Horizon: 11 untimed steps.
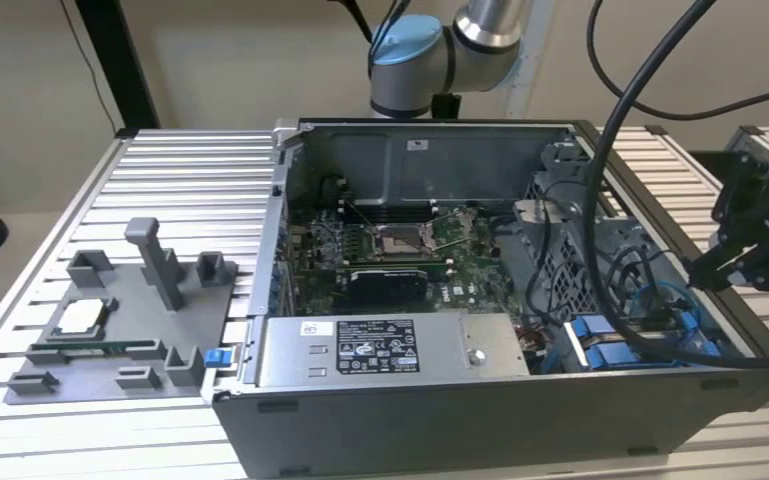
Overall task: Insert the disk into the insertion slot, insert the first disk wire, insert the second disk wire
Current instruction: 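Insert the second disk wire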
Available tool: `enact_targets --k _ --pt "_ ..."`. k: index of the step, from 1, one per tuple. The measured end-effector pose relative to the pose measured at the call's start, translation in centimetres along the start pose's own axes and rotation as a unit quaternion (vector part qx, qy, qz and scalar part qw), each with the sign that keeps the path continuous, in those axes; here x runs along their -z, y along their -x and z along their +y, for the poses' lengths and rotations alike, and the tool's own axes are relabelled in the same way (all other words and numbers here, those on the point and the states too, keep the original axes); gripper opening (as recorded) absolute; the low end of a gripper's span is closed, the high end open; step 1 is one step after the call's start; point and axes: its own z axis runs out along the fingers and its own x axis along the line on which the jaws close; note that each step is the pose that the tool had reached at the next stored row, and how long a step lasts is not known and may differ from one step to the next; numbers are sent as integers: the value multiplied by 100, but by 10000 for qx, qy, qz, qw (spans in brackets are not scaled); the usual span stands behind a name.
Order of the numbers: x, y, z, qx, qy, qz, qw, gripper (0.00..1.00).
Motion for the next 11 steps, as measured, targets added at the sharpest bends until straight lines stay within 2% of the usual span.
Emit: enact_targets --k 1,11 --pt "-1 0 0 0 0 0 10000 0" --pt "-5 -1 -1 0 0 -1 10000 0"
